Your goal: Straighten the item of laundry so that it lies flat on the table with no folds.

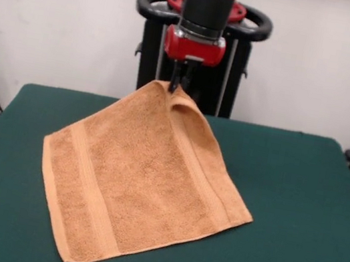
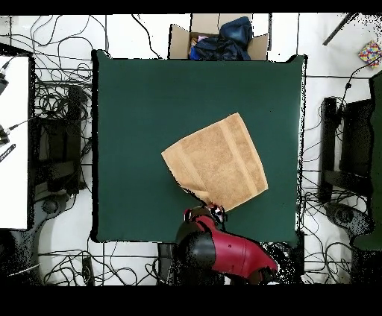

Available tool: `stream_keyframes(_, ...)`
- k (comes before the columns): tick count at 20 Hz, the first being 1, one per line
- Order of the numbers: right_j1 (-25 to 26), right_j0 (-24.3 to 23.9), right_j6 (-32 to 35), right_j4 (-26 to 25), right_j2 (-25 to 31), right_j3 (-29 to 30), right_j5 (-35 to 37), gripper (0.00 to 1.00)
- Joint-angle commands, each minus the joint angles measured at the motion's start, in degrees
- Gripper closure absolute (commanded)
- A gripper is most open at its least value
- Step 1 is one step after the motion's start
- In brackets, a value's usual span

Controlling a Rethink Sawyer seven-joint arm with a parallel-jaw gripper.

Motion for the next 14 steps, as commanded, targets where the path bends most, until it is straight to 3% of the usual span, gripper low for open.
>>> stream_keyframes(1, 2.56, 1.71, 16.29, 4.01, -0.51, 1.23, -1.53, 1.0)
stream_keyframes(2, 2.65, 1.77, 16.4, 3.95, -0.51, 1.39, -1.95, 1.0)
stream_keyframes(3, 2.58, 0.61, 16.61, 3.38, 0.66, 2.1, -3.66, 0.0)
stream_keyframes(7, 2.71, 0.93, 17.63, 3.4, 0.36, 3.11, -6.16, 0.0)
stream_keyframes(14, -0.57, 3.37, 17.43, 7.31, -1.22, 3.62, 0.23, 0.0)
